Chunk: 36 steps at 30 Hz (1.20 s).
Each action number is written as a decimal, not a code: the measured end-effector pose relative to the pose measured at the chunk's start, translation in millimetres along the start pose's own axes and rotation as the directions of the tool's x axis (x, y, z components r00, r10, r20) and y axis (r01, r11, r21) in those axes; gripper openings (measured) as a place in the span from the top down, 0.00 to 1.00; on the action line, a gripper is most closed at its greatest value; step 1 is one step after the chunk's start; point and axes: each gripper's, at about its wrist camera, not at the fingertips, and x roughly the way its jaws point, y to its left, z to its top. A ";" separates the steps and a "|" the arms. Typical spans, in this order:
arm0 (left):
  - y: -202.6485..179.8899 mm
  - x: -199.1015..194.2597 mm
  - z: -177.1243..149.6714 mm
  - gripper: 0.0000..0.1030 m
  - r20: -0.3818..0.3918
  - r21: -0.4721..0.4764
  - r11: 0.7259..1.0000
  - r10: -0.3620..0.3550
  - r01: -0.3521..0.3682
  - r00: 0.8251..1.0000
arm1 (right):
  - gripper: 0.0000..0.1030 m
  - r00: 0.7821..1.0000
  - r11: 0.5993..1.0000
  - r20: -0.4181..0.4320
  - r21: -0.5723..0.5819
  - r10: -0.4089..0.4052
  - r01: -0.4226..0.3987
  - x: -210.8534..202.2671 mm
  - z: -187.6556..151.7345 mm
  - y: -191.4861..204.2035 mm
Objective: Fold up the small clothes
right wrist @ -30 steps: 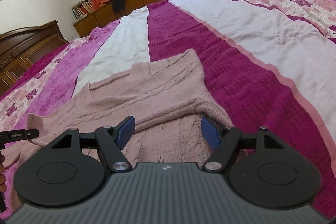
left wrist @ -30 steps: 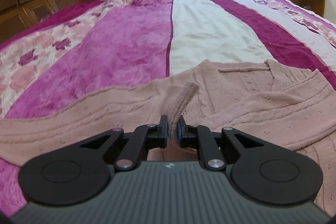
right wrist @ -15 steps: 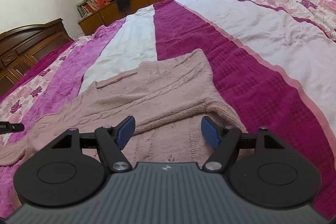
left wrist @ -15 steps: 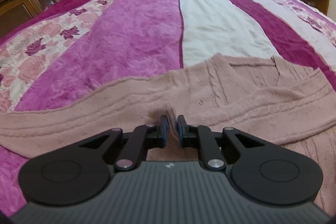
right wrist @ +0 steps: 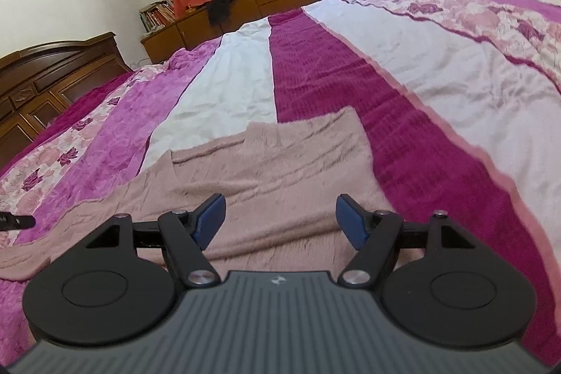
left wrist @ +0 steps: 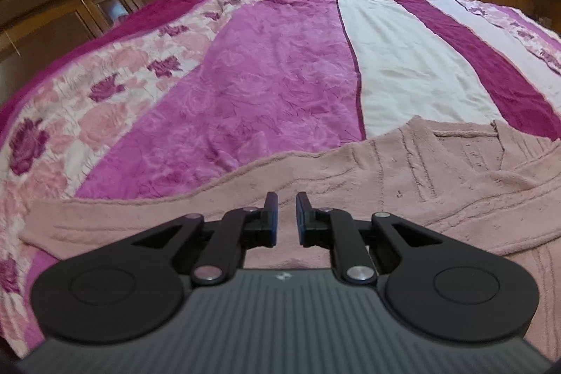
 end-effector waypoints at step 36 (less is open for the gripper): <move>-43.3 85.0 -33.4 0.90 -0.089 -0.023 0.981 -0.196 0.195 0.976 | 0.90 0.988 0.984 0.000 -0.096 -0.154 0.153 150.3 47.2 -40.4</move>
